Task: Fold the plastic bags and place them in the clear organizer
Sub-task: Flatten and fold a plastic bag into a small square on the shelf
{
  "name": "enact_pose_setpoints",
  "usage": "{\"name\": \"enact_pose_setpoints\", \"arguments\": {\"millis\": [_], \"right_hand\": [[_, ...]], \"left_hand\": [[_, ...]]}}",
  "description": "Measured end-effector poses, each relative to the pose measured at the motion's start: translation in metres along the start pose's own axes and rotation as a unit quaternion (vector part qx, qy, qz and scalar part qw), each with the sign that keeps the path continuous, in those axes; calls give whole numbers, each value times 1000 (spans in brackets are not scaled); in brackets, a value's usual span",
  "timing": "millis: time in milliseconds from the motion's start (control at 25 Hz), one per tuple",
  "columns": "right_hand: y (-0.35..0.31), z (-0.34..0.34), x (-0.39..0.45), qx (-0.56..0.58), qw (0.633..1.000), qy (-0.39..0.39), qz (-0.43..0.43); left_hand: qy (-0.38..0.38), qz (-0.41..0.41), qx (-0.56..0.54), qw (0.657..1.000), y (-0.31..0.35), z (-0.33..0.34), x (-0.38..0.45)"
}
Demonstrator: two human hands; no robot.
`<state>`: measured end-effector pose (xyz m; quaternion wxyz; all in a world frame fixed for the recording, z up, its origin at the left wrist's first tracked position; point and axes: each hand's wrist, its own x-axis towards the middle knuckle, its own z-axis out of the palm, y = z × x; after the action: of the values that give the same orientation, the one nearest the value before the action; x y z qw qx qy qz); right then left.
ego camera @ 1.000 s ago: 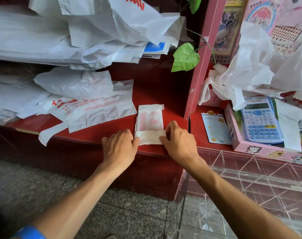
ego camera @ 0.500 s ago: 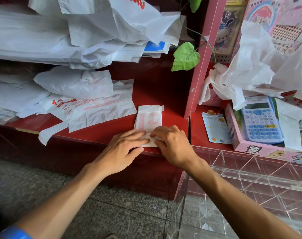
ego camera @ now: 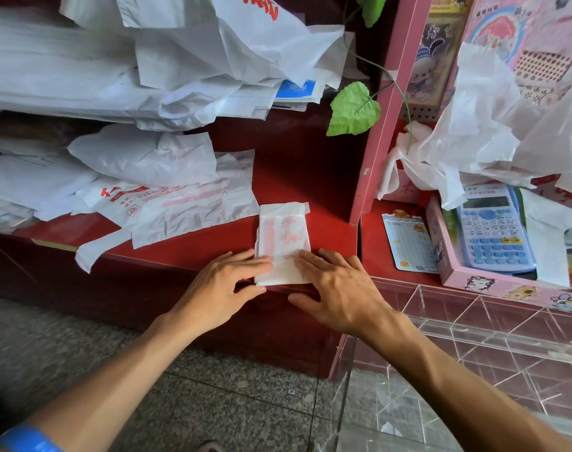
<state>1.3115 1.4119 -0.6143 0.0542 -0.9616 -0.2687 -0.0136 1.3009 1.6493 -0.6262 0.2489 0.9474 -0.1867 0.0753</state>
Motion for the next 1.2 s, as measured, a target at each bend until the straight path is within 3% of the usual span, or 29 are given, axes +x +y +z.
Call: {"name": "enact_pose_setpoints", "arguments": {"millis": [200, 360, 560, 840, 1000, 1200], "right_hand": [[7, -2, -5, 110, 990, 83, -5], [18, -1, 6, 232, 968, 98, 15], [22, -6, 11, 334, 934, 112, 67], [9, -5, 17, 323, 920, 145, 166], [8, -6, 14, 309, 923, 160, 163], [9, -6, 13, 304, 928, 165, 139]], "left_hand": [[70, -78, -122, 987, 11, -7, -2], [72, -122, -213, 967, 20, -11, 3], [49, -166, -226, 959, 24, -13, 8], [102, -220, -253, 937, 33, -7, 14], [118, -233, -225, 939, 37, -5, 14], [89, -185, -195, 959, 35, -3, 15]]}}
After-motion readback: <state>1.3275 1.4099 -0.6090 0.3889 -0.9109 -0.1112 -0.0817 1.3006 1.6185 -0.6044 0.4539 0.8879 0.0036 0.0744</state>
